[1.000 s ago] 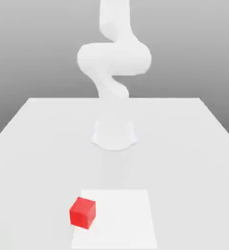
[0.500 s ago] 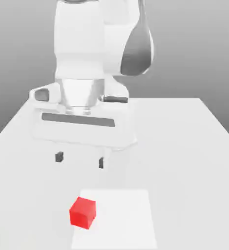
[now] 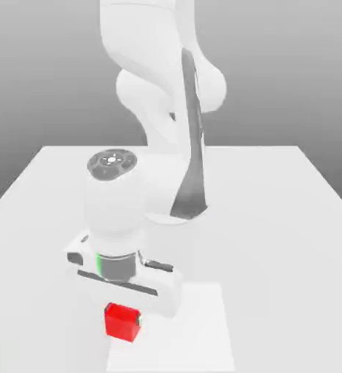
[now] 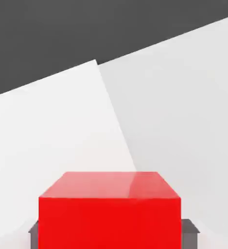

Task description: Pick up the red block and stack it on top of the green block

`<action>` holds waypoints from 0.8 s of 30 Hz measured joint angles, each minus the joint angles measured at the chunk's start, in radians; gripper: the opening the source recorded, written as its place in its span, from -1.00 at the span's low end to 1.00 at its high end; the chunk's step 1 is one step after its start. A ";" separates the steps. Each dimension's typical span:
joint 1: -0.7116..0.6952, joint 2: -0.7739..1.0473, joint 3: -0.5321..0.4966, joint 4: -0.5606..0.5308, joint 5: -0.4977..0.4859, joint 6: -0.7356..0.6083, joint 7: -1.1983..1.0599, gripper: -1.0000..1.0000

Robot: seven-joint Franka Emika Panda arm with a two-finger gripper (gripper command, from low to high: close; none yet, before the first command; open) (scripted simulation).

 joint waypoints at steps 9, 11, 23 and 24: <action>-0.003 -0.179 -0.026 0.002 -0.024 -0.181 0.063 -1.00; -0.013 -0.163 -0.055 0.053 -0.013 -0.216 0.131 -1.00; -0.110 0.011 -0.231 0.407 0.095 -0.410 0.572 -1.00; -0.120 0.027 -0.246 0.437 0.107 -0.426 0.607 -1.00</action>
